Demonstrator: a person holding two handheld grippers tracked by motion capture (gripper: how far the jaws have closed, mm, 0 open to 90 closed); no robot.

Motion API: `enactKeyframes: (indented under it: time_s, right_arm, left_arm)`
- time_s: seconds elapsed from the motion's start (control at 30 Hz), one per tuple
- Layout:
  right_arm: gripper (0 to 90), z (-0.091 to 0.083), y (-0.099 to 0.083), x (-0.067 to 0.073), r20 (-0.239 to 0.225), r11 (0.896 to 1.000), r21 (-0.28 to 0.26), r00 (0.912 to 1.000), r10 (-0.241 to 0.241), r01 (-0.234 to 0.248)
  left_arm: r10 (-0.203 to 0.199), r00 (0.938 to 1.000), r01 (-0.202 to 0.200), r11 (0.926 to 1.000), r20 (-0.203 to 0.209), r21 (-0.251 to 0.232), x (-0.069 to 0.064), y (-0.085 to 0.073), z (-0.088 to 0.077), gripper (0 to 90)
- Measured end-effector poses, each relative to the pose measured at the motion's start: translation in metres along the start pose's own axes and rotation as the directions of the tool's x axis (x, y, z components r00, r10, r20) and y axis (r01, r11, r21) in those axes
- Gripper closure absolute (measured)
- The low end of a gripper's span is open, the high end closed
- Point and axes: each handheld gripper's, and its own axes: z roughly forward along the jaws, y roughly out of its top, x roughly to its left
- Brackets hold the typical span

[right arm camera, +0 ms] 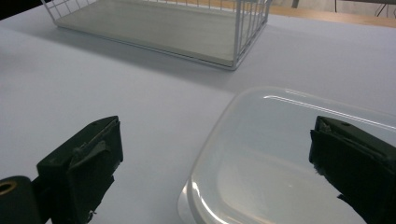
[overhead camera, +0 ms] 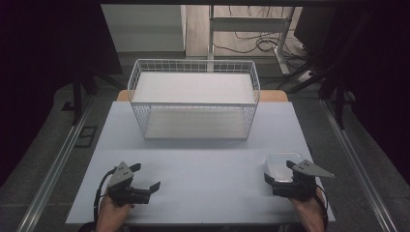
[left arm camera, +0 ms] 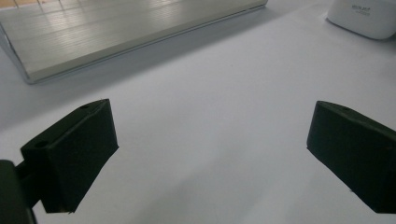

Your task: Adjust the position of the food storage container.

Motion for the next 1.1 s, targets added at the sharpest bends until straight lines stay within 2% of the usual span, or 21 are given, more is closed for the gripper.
enactKeyframes:
  time_s: [0.2,0.37,0.47,0.57,0.73,0.77,0.8,0.9,1.1]
  right_arm:
    - [2.5,0.001,-0.001,-0.002,0.008,1.0,0.019,0.9999,0.008,-0.008]
    - [2.6,0.002,-0.001,0.0,0.014,1.0,0.028,0.9998,-0.015,0.014]
    - [0.0,0.002,0.0,0.002,0.009,0.999,0.015,0.9989,-0.046,0.046]
    - [0.0,0.003,0.0,0.002,0.009,0.999,0.018,0.9989,-0.046,0.046]
    - [0.1,0.004,0.0,0.0,0.031,0.997,0.064,0.9986,-0.042,0.04]
    - [6.0,0.002,0.001,-0.003,0.047,0.997,0.066,0.9984,-0.033,0.03]
    - [6.0,0.002,0.001,-0.003,0.047,0.997,0.066,0.9984,-0.033,0.03]
    - [13.7,-0.003,0.003,-0.01,0.056,0.997,0.07,0.9982,-0.023,0.019]
    - [40.2,-0.016,0.006,-0.029,0.103,0.997,0.06,0.9939,0.038,-0.045]
  left_arm:
    - [0.025,0.9994,-0.024,0.9985,-0.024,0.05,-0.001,-0.004,0.004,1.9]
    - [0.029,0.999,-0.027,0.9989,-0.034,0.038,0.0,-0.004,0.002,1.8]
    - [0.021,0.9991,-0.02,0.9991,-0.037,0.038,0.001,-0.004,0.001,1.8]
    - [0.018,0.9993,-0.017,0.999,-0.032,0.04,0.001,-0.004,0.002,1.7]
    - [0.023,0.9995,-0.022,0.9985,-0.023,0.05,0.0,-0.004,0.003,1.8]
    - [0.026,0.9994,-0.025,0.9982,-0.021,0.055,0.0,-0.004,0.004,1.9]
    - [0.026,0.9994,-0.025,0.9982,-0.021,0.055,0.0,-0.004,0.004,2.0]
    - [0.033,0.9993,-0.032,0.9978,-0.016,0.058,-0.001,-0.004,0.004,2.2]
    - [0.036,0.9993,-0.035,0.9972,-0.012,0.065,-0.001,-0.004,0.006,2.5]
